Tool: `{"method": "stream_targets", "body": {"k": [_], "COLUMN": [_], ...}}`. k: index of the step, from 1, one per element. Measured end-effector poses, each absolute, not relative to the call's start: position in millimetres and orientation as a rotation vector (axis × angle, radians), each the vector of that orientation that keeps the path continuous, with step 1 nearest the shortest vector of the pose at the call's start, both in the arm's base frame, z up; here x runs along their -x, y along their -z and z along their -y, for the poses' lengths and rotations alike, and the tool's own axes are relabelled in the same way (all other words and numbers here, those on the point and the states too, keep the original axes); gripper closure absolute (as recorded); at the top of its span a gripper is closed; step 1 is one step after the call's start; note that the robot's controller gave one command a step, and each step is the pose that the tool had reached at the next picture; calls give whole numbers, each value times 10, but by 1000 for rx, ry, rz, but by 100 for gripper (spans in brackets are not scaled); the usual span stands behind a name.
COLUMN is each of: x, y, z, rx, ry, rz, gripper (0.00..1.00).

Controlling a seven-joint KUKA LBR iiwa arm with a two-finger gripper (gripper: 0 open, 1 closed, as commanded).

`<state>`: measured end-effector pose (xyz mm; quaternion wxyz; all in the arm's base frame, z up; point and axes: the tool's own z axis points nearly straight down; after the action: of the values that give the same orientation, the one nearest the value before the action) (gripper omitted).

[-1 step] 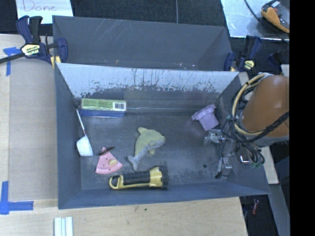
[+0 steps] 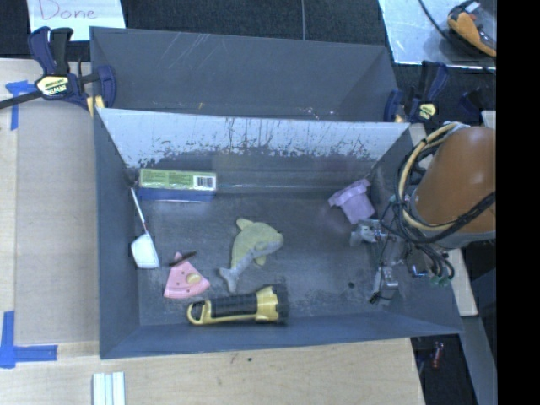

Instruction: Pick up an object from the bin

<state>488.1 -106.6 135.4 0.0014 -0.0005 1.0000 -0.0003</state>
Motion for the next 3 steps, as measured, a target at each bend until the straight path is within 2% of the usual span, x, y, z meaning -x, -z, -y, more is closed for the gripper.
{"method": "stream_targets", "body": {"k": [1, 2, 3], "x": [-5955, -6142, -6197], "y": [-780, -1205, -998], "z": [1193, 1237, 1077], "rx": [465, 313, 176], "ry": [3, 2, -1], "rz": [-3101, -3120, -3133], "gripper": [0, 0, 0]}}
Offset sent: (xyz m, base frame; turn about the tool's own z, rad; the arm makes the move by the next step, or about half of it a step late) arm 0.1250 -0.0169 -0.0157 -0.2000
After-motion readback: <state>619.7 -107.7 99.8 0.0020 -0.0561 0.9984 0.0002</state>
